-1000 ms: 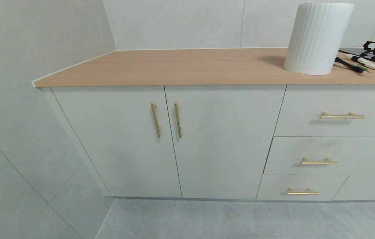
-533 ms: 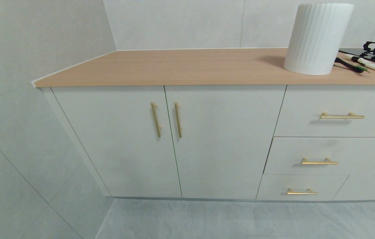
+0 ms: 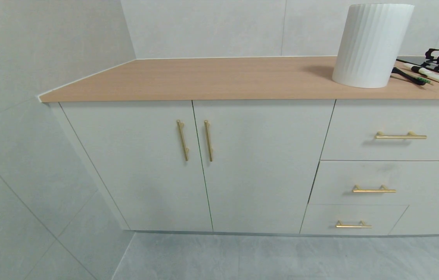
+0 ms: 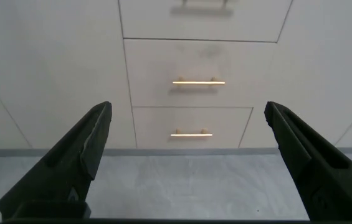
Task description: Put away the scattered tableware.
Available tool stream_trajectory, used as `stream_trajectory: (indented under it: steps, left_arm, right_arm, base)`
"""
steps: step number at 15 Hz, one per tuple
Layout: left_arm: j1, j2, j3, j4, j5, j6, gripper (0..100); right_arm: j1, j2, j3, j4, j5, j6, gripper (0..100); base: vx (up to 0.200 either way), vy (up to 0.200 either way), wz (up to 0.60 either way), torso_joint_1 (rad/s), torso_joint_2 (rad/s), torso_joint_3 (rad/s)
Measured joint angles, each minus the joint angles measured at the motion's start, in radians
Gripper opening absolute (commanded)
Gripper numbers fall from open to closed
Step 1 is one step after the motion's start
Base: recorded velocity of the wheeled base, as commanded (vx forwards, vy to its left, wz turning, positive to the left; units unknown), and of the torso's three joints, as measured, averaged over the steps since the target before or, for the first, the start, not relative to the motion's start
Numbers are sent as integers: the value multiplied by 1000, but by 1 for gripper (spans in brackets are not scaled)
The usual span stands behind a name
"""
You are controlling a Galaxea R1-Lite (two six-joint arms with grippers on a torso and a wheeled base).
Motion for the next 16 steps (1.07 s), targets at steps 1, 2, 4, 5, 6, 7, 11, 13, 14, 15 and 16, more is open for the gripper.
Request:
stream_trajectory:
  steps: [1, 2, 4, 5, 6, 7, 11, 13, 14, 15, 16]
  left_arm:
    - [0, 0, 0, 0, -1, 0, 100]
    - [0, 0, 0, 0, -2, 5, 100]
    - [0, 0, 0, 20, -47, 77, 100]
    - [0, 0, 0, 36, -98, 126, 100]
    - [0, 0, 0, 41, -110, 143, 100]
    - [0, 0, 0, 41, -110, 143, 100]
    - [0, 0, 0, 42, -108, 120, 100]
    - [0, -1, 0, 41, -109, 96, 100]
    - [0, 0, 0, 41, -108, 91, 100]
    - [0, -1, 0, 41, -108, 88, 100]
    - [0, -1, 0, 41, -108, 88, 100]
  right_arm:
    - [5, 9, 0, 0, 3, -2, 100]
    - [11, 19, 0, -3, 16, -2, 100]
    - [14, 24, 0, 35, 127, -3, 100]
    - [10, 16, 0, 47, 154, -3, 100]
    - [5, 9, -1, 47, 155, 0, 100]
    - [3, 4, -1, 47, 147, 15, 100]
    - [0, -4, 0, 49, 130, 32, 100]
    - [0, -5, 0, 49, 129, 36, 100]
    - [0, -6, 0, 49, 128, 38, 100]
    - [0, -6, 0, 50, 128, 38, 100]
    - [0, -6, 0, 50, 128, 38, 100]
  base:
    - [0, 0, 0, 0, 0, 0]
    - [0, 0, 0, 0, 0, 0]
    - [0, 0, 0, 0, 0, 0]
    - [0, 0, 0, 0, 0, 0]
    - [0, 0, 0, 0, 0, 0]
    - [0, 0, 0, 0, 0, 0]
    - [0, 0, 0, 0, 0, 0]
    - [0, 0, 0, 0, 0, 0]
    - [0, 0, 0, 0, 0, 0]
    - [0, 0, 0, 0, 0, 0]
    - [0, 0, 0, 0, 0, 0]
